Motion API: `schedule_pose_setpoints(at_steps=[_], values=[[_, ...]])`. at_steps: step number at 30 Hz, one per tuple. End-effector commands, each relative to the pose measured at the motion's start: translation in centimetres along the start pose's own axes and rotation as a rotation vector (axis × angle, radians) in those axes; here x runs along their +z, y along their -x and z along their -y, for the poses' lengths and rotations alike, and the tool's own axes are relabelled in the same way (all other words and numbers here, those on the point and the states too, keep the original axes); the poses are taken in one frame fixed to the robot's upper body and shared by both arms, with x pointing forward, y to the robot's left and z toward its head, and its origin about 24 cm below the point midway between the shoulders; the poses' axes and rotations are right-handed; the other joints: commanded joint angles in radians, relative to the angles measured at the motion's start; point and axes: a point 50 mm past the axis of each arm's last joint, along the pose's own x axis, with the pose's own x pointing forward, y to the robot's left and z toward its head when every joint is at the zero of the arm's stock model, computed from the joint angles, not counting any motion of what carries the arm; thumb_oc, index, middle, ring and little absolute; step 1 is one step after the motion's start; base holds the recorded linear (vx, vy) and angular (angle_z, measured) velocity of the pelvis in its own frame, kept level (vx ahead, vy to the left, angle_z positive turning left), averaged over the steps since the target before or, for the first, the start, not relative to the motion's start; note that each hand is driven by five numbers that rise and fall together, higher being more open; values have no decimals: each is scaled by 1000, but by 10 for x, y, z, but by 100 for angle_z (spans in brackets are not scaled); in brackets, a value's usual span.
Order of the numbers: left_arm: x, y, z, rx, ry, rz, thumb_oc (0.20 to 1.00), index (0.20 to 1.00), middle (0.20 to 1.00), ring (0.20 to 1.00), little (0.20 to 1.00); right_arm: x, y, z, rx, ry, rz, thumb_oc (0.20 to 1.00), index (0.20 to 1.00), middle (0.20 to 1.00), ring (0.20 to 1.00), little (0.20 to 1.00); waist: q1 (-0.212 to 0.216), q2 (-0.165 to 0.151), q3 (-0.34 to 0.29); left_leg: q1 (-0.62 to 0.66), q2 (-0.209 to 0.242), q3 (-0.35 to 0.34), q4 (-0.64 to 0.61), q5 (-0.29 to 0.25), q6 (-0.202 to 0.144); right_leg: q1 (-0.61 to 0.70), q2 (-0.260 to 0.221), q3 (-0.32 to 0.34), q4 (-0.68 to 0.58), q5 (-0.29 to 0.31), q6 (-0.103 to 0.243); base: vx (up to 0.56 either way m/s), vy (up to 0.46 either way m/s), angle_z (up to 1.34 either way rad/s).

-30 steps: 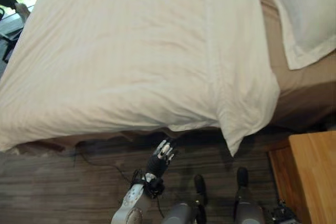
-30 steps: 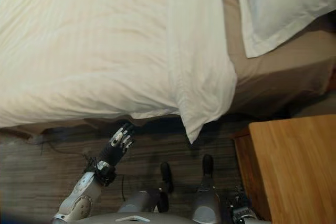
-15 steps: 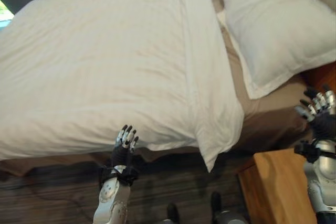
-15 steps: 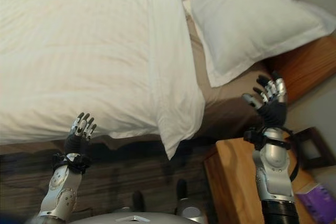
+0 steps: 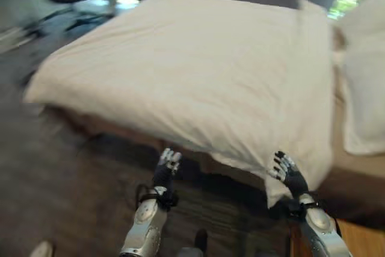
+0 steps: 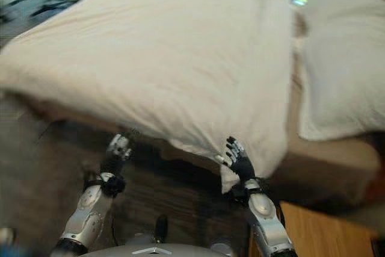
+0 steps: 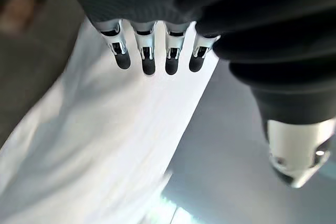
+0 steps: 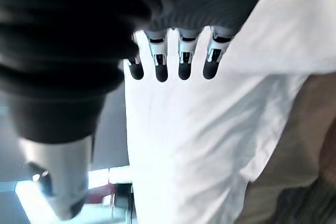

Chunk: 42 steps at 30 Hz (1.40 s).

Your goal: Making the bed.

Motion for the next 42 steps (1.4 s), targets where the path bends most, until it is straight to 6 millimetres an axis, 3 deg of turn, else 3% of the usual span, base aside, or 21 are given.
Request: schedule_pose_setpoints(at_steps=[1,2,3,4,5,6,7,9,11,12,13,14,15,16,20,22,27,31,42], values=[[20,-7,-3,-17,-62,92,1000,1000,1000,1000,1000,39,-21,-19,82,-34,192,1000,1000,1000,1000,1000,17,-21,-18,-74,68,-21,-57,75,-59,44,28,5,-40,-14,-8,-402,-365,107],[16,-2,-9,24,-26,89,1000,1000,1000,1000,1000,51,-26,-23,120,-28,241,1000,1000,1000,1000,1000,53,-9,5,-141,91,-47,-46,138,-97,60,58,-13,-83,-18,-28,-411,-362,76],[16,-2,-9,24,-25,90,1000,1000,1000,1000,1000,52,-26,-23,120,-27,241,1000,1000,1000,1000,1000,53,-6,4,-144,93,-48,-47,140,-97,57,61,-13,-84,-14,-29,-379,-299,56],[14,-1,-10,46,-4,88,1000,1000,1000,1000,1000,61,-29,-23,135,17,278,1000,1000,1000,1000,1000,57,-4,34,-161,105,-6,-26,139,-105,52,64,-27,-66,-16,-37,-424,-167,88],[3,3,-9,69,73,55,1000,1000,1000,1000,1000,64,-31,-19,139,97,271,1000,1000,1000,1000,1000,43,-7,56,-135,135,151,52,92,-61,33,61,-84,-47,5,-42,-571,-213,89],[-3,5,-6,66,101,36,1000,1000,1000,1000,1000,63,-31,-16,131,107,265,1000,1000,1000,1000,1000,30,-16,55,-116,153,226,97,64,-42,20,51,-109,-49,22,-43,-446,-131,90],[-3,4,-6,66,101,36,1000,1000,1000,1000,1000,63,-31,-16,131,107,265,1000,1000,1000,1000,1000,30,-15,53,-119,154,226,98,64,-42,18,52,-109,-50,24,-43,-275,-69,91],[-7,10,-6,35,69,12,1000,1000,1000,1000,1000,53,-25,-11,107,62,224,1000,1000,1000,1000,1000,13,-35,41,-70,142,252,202,-10,-28,-7,25,-148,-58,63,-46,-311,-77,100],[-1,12,-10,39,54,33,1000,1000,1000,1000,1000,35,-12,-4,65,29,160,1000,1000,1000,1000,1000,-25,-45,12,20,164,323,286,-53,-25,-32,13,-211,-68,94,-58,-281,-53,57],[-1,13,-10,40,54,33,1000,1000,1000,1000,1000,35,-12,-4,65,29,160,1000,1000,1000,1000,1000,-26,-45,10,18,163,322,284,-51,-25,-33,13,-212,-70,96,-58,-184,31,120],[-1,14,-11,52,82,38,1000,1000,1000,1000,1000,21,-1,3,30,41,106,1000,1000,1000,1000,1000,-58,-35,-20,115,184,400,243,-81,-29,-53,20,-267,-72,98,-57,-130,81,119],[-2,15,-11,61,85,37,1000,1000,1000,1000,1000,16,2,5,11,55,85,1000,1000,1000,1000,1000,-65,-25,-31,152,167,411,176,-109,-32,-59,24,-288,-70,96,-47,-123,84,118],[-3,15,-10,61,85,36,1000,1000,1000,1000,1000,16,2,5,11,56,84,1000,1000,1000,1000,1000,-64,-25,-31,157,166,411,169,-107,-31,-57,23,-287,-70,95,-46,-55,145,78],[-5,14,-6,60,71,24,1000,1000,1000,1000,1000,14,6,9,-29,30,85,1000,1000,1000,1000,1000,-82,-10,-54,173,146,429,12,-111,-24,-60,24,-305,-83,114,-26,-41,151,66],[-2,11,0,43,0,24,1000,1000,1000,1000,1000,14,9,11,-85,-23,95,1000,1000,1000,1000,1000,-94,-7,-71,174,129,409,-53,-88,-20,-64,18,-300,-100,141,-16,-12,110,15],[-1,11,2,19,-19,19,1000,1000,1000,1000,1000,9,12,9,-93,-81,80,1000,1000,1000,1000,1000,-100,-8,-78,167,118,397,-58,-90,-17,-64,12,-305,-113,151,-12,-16,142,20],[-6,21,-7,69,-73,-9,1000,1000,1000,1000,1000,8,7,-3,-12,-34,58,1000,1000,1000,1000,1000,-84,-17,-76,182,103,391,-58,-97,-3,-49,7,-285,-134,165,-9,-16,83,5],[-21,31,-10,84,-77,-73,1000,1000,1000,1000,1000,11,4,-11,43,6,64,1000,1000,1000,1000,1000,-70,-25,-79,190,90,397,-58,-103,10,-45,-1,-269,-129,172,2,-18,43,-12],[-10,25,-1,66,-47,-14,1000,1000,1000,1000,1000,9,6,-8,23,26,58,1000,1000,1000,1000,1000,-71,-27,-84,194,83,384,-58,-106,15,-30,-11,-274,-125,169,5,-1,4,-1]])
